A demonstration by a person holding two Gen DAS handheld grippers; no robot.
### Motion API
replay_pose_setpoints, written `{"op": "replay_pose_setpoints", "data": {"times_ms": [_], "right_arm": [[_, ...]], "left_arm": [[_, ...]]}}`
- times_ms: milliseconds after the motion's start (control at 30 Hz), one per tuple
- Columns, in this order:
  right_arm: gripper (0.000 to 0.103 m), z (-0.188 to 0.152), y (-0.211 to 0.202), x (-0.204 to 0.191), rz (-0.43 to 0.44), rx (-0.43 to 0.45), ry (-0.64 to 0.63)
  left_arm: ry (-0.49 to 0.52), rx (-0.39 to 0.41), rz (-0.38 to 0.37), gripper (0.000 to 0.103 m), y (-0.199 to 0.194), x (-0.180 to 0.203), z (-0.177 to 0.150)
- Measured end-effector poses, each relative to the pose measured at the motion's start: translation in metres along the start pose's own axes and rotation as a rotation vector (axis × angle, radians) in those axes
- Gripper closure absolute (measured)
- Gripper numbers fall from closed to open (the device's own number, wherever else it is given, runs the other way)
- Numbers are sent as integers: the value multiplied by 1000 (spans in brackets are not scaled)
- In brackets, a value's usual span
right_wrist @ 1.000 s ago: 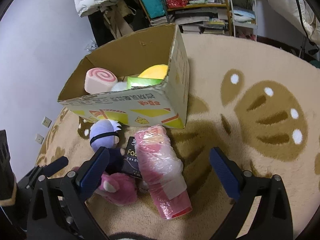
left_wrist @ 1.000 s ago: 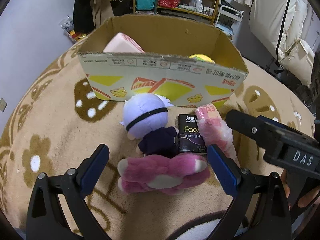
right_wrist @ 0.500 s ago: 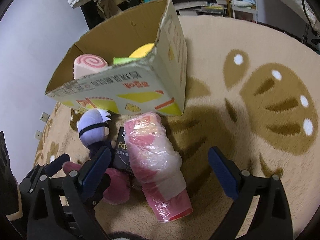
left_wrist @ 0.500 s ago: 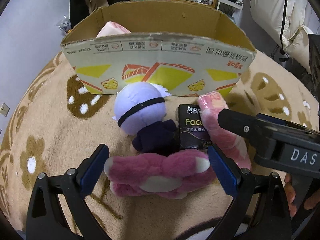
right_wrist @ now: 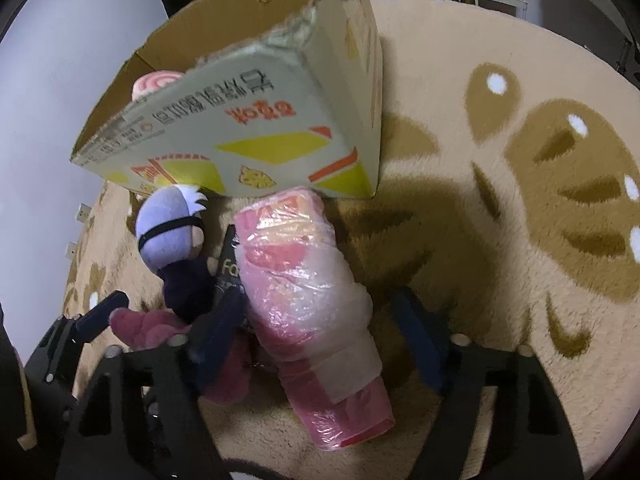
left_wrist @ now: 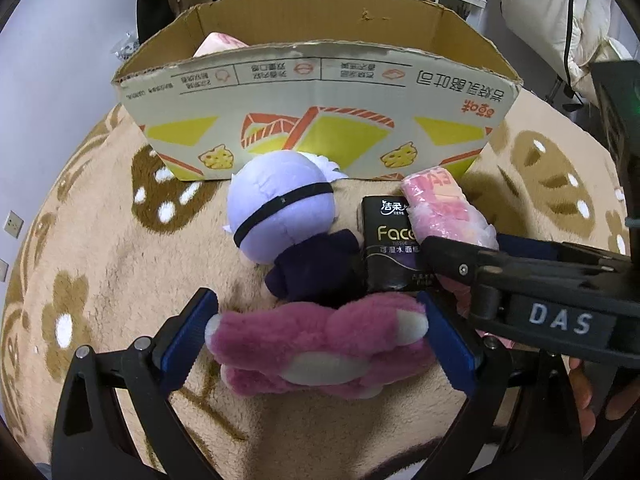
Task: Organize soft objects
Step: 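Grasp the pink fluffy plush with the left tool while the right tool grasps the plastic-wrapped pink roll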
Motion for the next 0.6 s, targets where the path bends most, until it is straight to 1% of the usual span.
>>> {"op": "replay_pose_setpoints", "data": {"times_ms": [33,100,167,433,533,600], "right_arm": [[29,-1,0,0,-5,-3,-4],[41,-1,1,0,-2,-4,-7],[49,0,2,-3,3,-3,-8],[53,-1,-2,-10,-25,4,-53],[54,-1,-4,-14,-21,9,-61],[54,-1,-6,-15,-13,14,-54]], "left_arm": [[-5,-3,-5,5,0,-1,-1],[-14,-10,-12,6,1,-3,0],[-19,-11,-16,8,0,-5,0],[-28,7,-20,18,-9,-9,0],[-31,17,-25,23,-14,-10,1],[-32,19,-26,24,-16,-10,1]]}}
Point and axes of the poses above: each gripper's, at about its wrist camera, not at the fingertips, and y roughly the way its jaws point, x to its right, z to its top, the point moved 6 cm from there along y, roughly the way its jaws point, and after that the axes turned 9 degrees about -y, right-handed, at the moved point
